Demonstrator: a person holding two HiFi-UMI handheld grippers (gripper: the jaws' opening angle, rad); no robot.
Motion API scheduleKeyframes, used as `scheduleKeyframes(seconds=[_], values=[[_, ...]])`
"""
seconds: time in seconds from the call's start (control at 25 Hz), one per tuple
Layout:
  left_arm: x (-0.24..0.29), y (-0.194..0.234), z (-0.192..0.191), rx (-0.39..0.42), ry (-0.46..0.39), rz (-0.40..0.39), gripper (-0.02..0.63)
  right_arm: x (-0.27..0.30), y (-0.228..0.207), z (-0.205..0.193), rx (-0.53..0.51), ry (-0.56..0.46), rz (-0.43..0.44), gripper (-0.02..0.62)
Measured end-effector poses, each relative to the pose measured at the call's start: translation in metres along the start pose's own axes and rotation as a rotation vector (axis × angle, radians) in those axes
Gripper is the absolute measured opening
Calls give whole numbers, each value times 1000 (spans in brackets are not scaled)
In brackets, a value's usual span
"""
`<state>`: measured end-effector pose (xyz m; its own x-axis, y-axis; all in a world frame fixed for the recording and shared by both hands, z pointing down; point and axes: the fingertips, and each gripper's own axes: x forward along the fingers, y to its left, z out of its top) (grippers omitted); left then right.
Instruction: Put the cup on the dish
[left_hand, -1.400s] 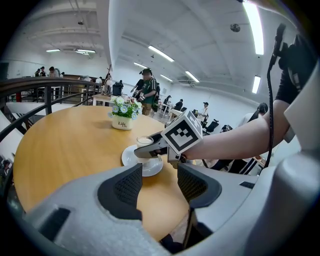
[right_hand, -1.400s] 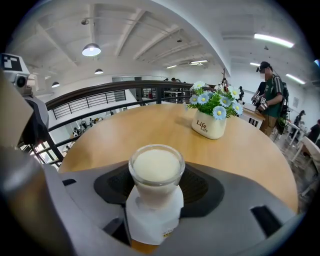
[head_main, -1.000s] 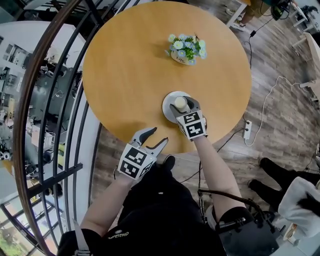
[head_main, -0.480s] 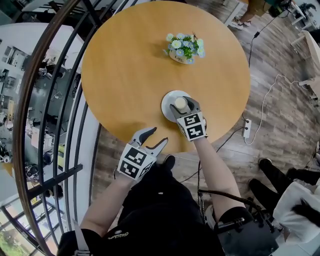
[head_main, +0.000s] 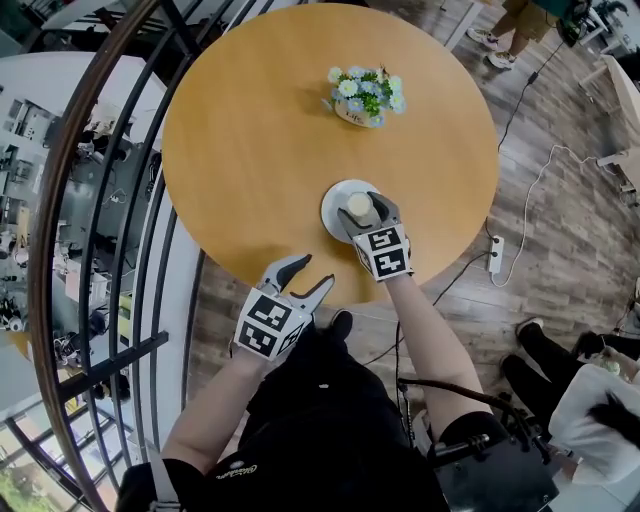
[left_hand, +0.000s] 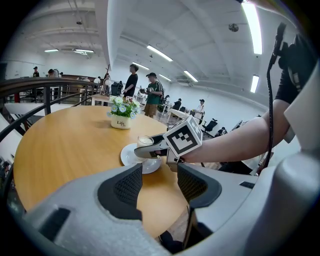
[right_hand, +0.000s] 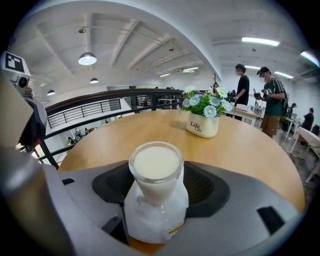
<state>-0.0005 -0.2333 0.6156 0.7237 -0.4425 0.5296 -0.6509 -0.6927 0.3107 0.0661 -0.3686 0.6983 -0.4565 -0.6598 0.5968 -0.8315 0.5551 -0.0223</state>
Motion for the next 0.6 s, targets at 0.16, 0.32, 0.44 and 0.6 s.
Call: scheduleKeyframes(seconds=[0.16,0.32,0.44,0.6], values=[[-1,-1,0,5,-1,-5,221,-2,2,1,18,-8,2,287],[-1,-4,1,11,0,-8,220,-8,1,4,24,-15,-3,287],[-1,-6,1,16,3,-9,221,-12,1,5,26,-15,-2,287],[-4,-7,6,22,-2,-5,220,-22,3,4,35,-19,-1,287]])
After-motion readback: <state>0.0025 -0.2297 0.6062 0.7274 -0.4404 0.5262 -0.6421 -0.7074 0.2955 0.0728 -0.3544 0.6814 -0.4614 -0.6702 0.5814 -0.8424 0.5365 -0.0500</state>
